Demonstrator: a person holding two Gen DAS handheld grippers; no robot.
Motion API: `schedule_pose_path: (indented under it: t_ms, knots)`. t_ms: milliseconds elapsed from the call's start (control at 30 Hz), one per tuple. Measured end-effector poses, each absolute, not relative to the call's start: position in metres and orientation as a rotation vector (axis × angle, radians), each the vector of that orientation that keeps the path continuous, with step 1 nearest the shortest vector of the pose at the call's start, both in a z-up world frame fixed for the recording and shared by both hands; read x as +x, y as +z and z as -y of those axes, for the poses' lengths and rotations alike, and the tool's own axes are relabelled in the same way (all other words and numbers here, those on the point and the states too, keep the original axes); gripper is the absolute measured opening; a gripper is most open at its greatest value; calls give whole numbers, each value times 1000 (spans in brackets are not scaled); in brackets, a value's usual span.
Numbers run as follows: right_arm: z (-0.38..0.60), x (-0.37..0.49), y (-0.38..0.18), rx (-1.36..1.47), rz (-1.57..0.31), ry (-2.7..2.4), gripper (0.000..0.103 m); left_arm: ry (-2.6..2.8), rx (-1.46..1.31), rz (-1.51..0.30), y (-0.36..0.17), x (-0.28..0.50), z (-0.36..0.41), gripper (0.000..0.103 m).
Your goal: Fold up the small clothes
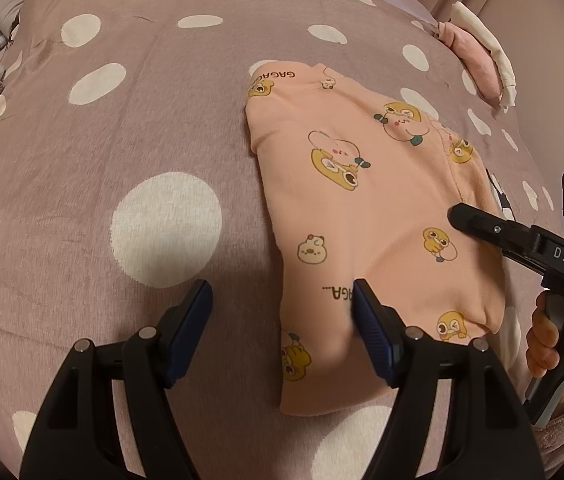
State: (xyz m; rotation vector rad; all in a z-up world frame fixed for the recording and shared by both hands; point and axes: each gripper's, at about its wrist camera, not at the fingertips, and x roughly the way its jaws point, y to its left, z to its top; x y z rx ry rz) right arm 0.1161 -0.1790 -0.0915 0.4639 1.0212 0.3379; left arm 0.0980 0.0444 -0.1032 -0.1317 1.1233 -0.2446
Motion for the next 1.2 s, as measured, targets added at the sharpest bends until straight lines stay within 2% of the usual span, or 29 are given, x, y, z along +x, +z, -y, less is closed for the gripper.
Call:
schedule_pose_path:
  t_ms: [1200]
  knots:
    - [181,112,-90,466,-1021,335,35,-239,-128,-1131,-105,96,-49,72]
